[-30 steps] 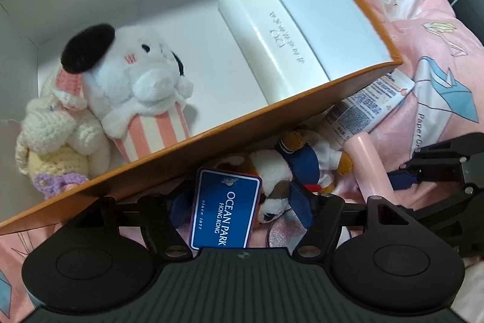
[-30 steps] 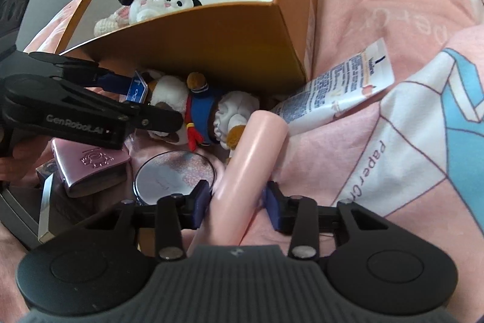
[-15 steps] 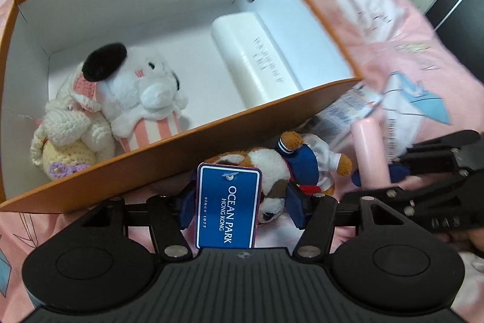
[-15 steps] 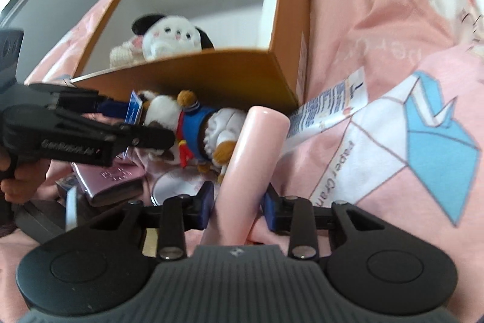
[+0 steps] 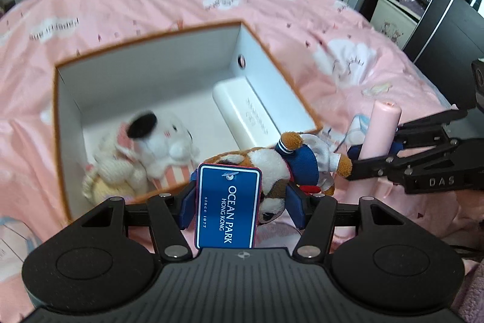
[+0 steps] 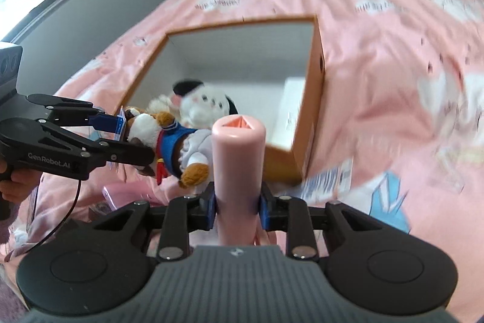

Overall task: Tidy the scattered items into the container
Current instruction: 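Lift the Donald plush with the left tool while the right tool lifts the pink cylinder over the shoebox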

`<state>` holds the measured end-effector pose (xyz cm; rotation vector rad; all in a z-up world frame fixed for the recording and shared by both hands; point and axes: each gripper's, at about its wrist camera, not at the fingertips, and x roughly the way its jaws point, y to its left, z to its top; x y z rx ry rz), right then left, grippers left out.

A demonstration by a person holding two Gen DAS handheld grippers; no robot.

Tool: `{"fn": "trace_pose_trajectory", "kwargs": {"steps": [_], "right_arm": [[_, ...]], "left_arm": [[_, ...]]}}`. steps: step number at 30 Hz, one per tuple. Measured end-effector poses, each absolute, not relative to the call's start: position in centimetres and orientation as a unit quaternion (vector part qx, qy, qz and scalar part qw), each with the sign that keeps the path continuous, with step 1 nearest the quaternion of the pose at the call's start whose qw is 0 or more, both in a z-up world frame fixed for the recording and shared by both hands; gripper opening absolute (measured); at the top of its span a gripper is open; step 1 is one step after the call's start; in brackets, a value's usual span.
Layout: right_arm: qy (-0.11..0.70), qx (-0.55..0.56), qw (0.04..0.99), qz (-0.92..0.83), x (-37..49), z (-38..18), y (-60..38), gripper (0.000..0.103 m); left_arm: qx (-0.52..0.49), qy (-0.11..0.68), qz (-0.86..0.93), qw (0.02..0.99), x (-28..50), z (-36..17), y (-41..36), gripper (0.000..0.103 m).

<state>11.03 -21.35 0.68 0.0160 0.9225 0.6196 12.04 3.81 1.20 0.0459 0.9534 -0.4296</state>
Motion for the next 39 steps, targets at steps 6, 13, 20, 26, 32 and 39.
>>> {"fn": "trace_pose_trajectory", "kwargs": {"steps": [6, 13, 20, 26, 32, 39], "right_arm": [[0.385, -0.012, 0.874, 0.296, 12.1, 5.0, -21.4, 0.030], [0.331, -0.022, 0.895, 0.298, 15.4, 9.1, -20.4, 0.030], [0.377, -0.068, 0.876, 0.292, 20.3, 7.1, -16.9, 0.030], [0.407, -0.081, 0.861, 0.295, 22.5, 5.8, -15.4, 0.030], [0.425, -0.097, 0.850, 0.297, 24.2, 4.5, -13.9, 0.030], [0.472, -0.103, 0.828, 0.284, 27.5, 2.0, -12.6, 0.030]], "left_arm": [[0.059, 0.422, -0.191, 0.884, 12.5, 4.0, 4.9, 0.069], [0.130, 0.401, -0.197, 0.885, 14.8, 6.0, 4.4, 0.069], [0.227, 0.434, -0.223, 0.843, 18.5, 3.7, 1.7, 0.069], [0.296, 0.458, -0.242, 0.802, 21.0, 0.4, -0.1, 0.069], [0.336, 0.467, -0.266, 0.774, 22.4, -2.2, -1.5, 0.069], [0.384, 0.458, -0.292, 0.747, 22.8, -4.0, -2.9, 0.070]]}}
